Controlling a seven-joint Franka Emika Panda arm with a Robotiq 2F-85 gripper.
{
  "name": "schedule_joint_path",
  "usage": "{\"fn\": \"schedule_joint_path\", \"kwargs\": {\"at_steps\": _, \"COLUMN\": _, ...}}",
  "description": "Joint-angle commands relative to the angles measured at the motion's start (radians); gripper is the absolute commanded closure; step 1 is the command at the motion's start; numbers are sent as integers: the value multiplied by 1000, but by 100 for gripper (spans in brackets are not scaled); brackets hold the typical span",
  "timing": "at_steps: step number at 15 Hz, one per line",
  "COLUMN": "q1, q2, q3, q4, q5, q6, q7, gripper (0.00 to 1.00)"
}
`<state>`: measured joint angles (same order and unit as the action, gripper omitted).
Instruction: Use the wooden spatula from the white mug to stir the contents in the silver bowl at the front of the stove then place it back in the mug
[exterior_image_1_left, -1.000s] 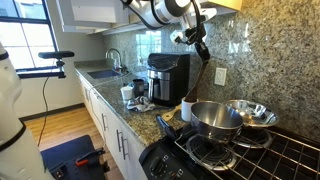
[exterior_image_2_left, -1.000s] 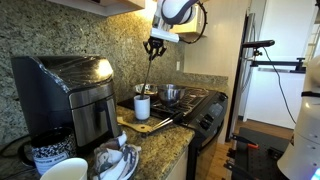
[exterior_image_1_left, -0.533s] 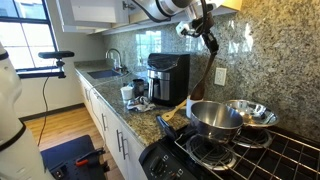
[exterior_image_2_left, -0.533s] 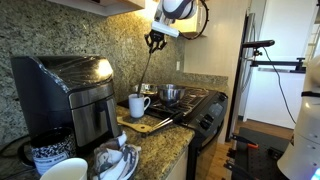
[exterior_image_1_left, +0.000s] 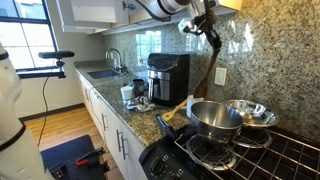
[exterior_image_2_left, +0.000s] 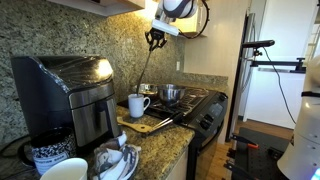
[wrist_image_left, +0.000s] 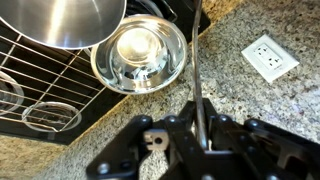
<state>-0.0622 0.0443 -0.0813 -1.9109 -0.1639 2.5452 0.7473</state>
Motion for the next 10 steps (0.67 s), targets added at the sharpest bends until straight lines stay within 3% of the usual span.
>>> {"fn": "schedule_joint_path", "kwargs": {"at_steps": 1, "q1": -13, "q2": 1, "q3": -15, "q4": 26, "q5": 60, "q6": 20, "q7": 0, "gripper": 94}}
{"fn": "schedule_joint_path", "kwargs": {"at_steps": 6, "q1": -43, "q2": -8, "q3": -54, "q4": 38, "q5": 120, "q6": 36, "q7": 35, "gripper": 94}}
{"fn": "schedule_joint_path", "kwargs": {"at_steps": 10, "q1": -73, "q2": -28, "q3": -100, "q4": 53, "q5": 37, "q6": 5, "q7": 94, "gripper": 94}}
